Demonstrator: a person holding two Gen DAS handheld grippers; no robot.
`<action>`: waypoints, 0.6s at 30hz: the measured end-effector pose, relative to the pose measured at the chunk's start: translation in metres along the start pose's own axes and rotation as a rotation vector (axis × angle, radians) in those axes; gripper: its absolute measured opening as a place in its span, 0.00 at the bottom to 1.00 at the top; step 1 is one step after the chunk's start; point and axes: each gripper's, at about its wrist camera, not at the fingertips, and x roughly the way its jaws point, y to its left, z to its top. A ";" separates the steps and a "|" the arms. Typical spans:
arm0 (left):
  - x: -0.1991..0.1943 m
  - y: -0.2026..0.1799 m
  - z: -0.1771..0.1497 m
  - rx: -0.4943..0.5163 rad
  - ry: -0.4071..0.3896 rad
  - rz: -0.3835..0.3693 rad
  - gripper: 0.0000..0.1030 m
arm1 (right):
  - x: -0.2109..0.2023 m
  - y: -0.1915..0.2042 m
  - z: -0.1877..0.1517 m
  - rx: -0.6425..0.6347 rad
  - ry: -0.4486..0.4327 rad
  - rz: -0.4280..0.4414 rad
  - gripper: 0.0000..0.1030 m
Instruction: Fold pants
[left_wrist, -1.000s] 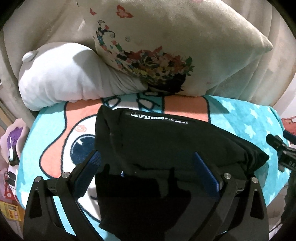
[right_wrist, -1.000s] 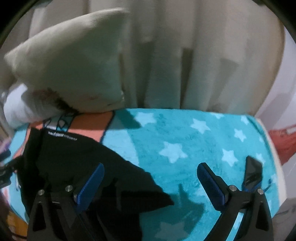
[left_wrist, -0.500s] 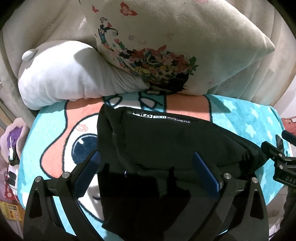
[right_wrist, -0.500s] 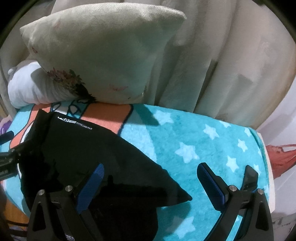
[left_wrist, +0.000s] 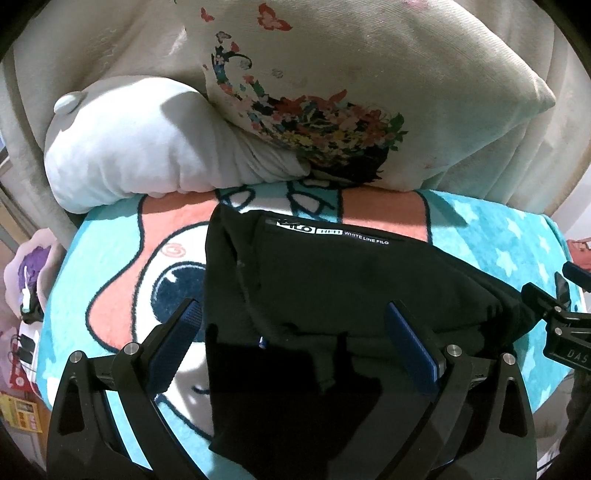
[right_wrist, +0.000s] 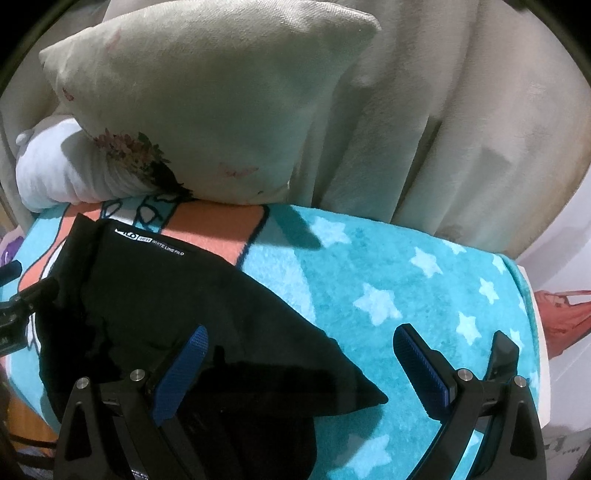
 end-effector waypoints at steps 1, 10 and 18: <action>0.000 0.001 0.000 -0.001 0.001 0.000 0.97 | 0.000 0.001 0.000 -0.005 0.002 -0.002 0.97; 0.003 0.003 -0.001 -0.005 0.010 -0.004 0.97 | 0.005 0.003 0.000 -0.016 0.018 -0.007 0.97; 0.003 0.004 -0.001 -0.006 0.012 -0.002 0.97 | 0.007 -0.008 -0.003 -0.020 0.018 0.035 0.97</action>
